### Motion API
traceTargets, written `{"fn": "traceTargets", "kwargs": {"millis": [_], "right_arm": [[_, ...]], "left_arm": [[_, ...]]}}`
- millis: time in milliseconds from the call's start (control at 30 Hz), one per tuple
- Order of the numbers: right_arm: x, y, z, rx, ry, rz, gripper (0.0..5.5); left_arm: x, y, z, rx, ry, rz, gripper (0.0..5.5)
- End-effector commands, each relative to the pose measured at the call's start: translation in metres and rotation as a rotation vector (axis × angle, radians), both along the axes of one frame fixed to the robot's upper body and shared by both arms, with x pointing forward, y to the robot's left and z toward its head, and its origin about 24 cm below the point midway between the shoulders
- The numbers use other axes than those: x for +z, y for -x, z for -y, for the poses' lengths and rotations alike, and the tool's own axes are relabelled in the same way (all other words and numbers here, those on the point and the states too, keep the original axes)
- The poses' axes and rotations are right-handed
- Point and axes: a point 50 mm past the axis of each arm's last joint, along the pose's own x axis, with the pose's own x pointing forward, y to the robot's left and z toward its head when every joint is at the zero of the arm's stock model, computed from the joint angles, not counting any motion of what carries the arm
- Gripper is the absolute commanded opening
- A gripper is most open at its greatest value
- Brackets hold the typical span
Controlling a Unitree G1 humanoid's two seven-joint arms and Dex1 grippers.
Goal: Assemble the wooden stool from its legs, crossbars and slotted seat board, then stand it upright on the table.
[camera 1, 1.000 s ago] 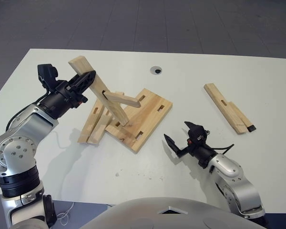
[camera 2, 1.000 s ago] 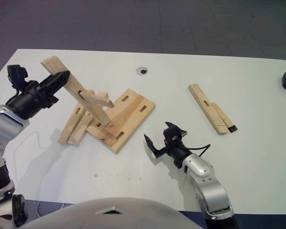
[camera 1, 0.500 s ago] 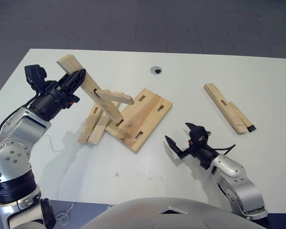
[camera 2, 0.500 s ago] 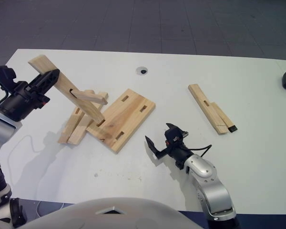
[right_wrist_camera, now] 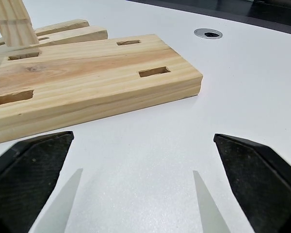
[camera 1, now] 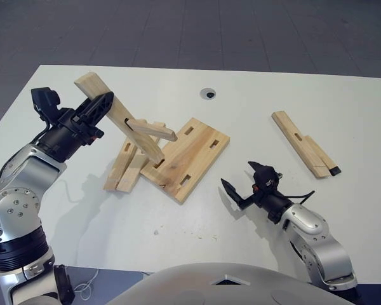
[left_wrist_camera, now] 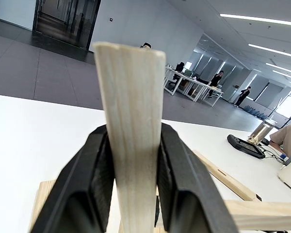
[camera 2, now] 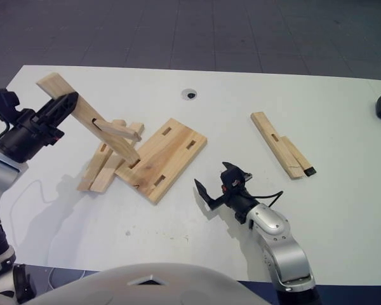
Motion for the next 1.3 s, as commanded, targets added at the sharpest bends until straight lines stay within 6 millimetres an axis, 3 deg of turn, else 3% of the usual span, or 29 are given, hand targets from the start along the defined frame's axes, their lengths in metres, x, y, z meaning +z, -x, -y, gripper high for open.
{"fn": "traceTargets", "kwargs": {"millis": [33,300,667,1000,1200,1300], "right_arm": [[-0.002,-0.001,0.002,-0.009,0.006,-0.009,5.4],[-0.002,-0.002,0.002,-0.012,0.011,-0.008,5.4],[-0.002,-0.003,-0.001,-0.007,0.001,-0.006,5.4],[-0.002,-0.005,0.0,-0.013,0.004,0.0,5.4],[-0.002,-0.006,0.002,-0.017,0.01,0.0,5.4],[-0.002,-0.007,0.003,-0.02,0.012,0.004,5.4]], "left_arm": [[-0.001,0.003,-0.001,-0.031,-0.049,-0.023,1.05],[-0.008,0.007,0.004,-0.052,-0.048,-0.052,1.05],[-0.007,-0.005,0.008,-0.023,-0.052,-0.017,1.05],[-0.02,0.002,0.009,-0.046,-0.127,-0.065,1.05],[-0.016,0.007,0.009,-0.069,-0.078,-0.048,1.05],[-0.024,0.01,0.014,-0.09,-0.179,-0.066,1.05]]}}
